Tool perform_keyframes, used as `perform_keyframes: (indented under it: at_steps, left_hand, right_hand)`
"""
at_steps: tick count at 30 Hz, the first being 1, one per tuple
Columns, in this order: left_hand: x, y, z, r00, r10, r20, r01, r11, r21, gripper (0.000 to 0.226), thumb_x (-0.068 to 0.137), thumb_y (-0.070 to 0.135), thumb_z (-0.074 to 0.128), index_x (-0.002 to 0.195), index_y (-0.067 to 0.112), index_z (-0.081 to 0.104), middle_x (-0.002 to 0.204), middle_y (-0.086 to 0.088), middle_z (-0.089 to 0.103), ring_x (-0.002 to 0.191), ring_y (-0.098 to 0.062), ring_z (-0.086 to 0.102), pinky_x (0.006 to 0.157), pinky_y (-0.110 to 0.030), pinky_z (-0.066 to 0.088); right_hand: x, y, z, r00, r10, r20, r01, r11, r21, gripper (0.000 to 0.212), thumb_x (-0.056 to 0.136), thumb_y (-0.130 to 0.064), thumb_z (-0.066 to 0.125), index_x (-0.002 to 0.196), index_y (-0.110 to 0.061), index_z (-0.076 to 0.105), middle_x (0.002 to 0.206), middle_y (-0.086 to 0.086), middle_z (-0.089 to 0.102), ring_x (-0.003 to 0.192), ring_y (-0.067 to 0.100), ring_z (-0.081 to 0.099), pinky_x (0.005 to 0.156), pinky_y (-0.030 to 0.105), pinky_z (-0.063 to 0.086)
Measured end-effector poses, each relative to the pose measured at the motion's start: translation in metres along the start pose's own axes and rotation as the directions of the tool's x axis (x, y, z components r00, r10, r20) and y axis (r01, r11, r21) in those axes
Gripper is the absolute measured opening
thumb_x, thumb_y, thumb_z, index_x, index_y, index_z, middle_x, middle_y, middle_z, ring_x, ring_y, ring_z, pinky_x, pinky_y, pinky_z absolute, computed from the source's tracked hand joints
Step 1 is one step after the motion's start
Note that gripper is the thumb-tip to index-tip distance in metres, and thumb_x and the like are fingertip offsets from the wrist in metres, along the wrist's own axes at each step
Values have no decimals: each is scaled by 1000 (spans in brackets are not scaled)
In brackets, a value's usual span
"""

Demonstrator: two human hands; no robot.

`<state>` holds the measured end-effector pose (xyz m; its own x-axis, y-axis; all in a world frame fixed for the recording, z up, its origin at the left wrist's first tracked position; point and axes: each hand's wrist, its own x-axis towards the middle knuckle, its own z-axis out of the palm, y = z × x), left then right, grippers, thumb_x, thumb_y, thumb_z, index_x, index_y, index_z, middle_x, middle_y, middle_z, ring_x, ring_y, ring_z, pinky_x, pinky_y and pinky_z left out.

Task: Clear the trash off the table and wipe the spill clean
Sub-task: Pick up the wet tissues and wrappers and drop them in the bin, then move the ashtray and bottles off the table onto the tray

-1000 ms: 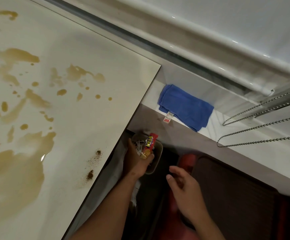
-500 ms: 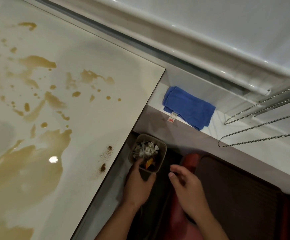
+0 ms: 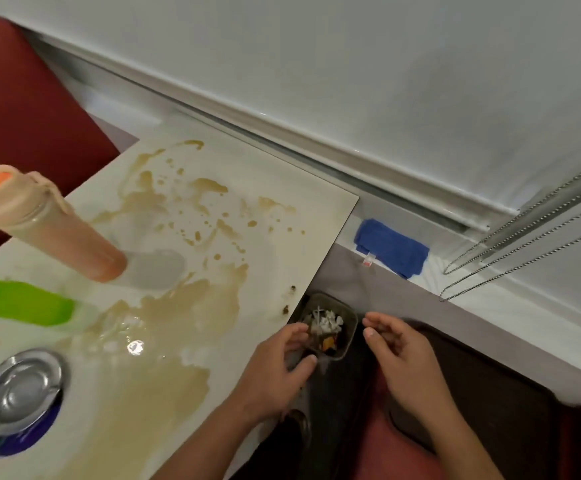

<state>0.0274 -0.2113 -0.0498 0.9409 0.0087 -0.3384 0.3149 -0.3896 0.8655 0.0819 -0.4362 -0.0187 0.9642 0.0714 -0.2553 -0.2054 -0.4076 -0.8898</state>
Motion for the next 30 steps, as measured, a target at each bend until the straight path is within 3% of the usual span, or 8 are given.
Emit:
perform_keyframes:
  at_steps: [4, 9, 14, 22, 28, 30]
  left_hand:
    - [-50, -6, -46, 997, -1, -71, 4, 999, 43, 43, 90, 31, 73, 130, 36, 57, 117, 21, 66, 107, 5, 61, 93, -18, 50]
    - [-116, -21, -85, 986, -67, -152, 67, 998, -9, 35, 91, 28, 73, 122, 36, 61, 113, 21, 68, 100, -1, 64, 89, -22, 53]
    - [-175, -45, -108, 967, -144, -211, 133, 989, -62, 32, 92, 30, 71, 121, 37, 61, 114, 22, 68, 99, 1, 65, 88, -21, 53]
    - [-255, -84, -138, 904, -248, -349, 193, 964, -184, 29, 92, 29, 72, 117, 39, 63, 109, 28, 68, 98, -1, 67, 85, -21, 54]
    - [-291, -125, -189, 839, -366, -403, 277, 925, -262, 29, 91, 26, 74, 117, 34, 65, 109, 16, 71, 93, -3, 70, 79, -18, 53]
    - [-292, -139, -213, 818, -416, -396, 300, 898, -323, 27, 92, 23, 74, 117, 28, 66, 107, 9, 73, 91, -7, 72, 81, -23, 53]
  right_hand:
    - [-39, -29, 20, 998, -16, 58, 16, 1000, 2, 24, 96, -18, 70, 113, -34, 70, 104, -19, 75, 97, 0, 71, 87, 21, 54]
    - [-86, -48, 54, 985, 4, 172, 3, 999, -43, 24, 96, -20, 70, 120, -25, 71, 108, -16, 75, 100, -1, 69, 93, 24, 55]
    - [-118, -61, 93, 950, 16, 313, 21, 993, -113, 23, 96, -20, 70, 117, -29, 70, 109, -15, 74, 99, -6, 67, 86, 12, 53]
    - [-148, -81, 154, 872, 2, 490, 112, 973, -202, 22, 97, -26, 68, 112, -42, 65, 109, -17, 73, 101, -4, 66, 88, 14, 52]
    - [-156, -104, 223, 809, 15, 587, 188, 940, -283, 24, 99, -37, 63, 123, -37, 66, 122, -28, 62, 99, -5, 62, 78, 10, 46]
    - [-152, -113, 249, 795, 5, 607, 215, 933, -290, 26, 100, -38, 62, 126, -35, 65, 126, -27, 59, 102, -4, 61, 79, 11, 45]
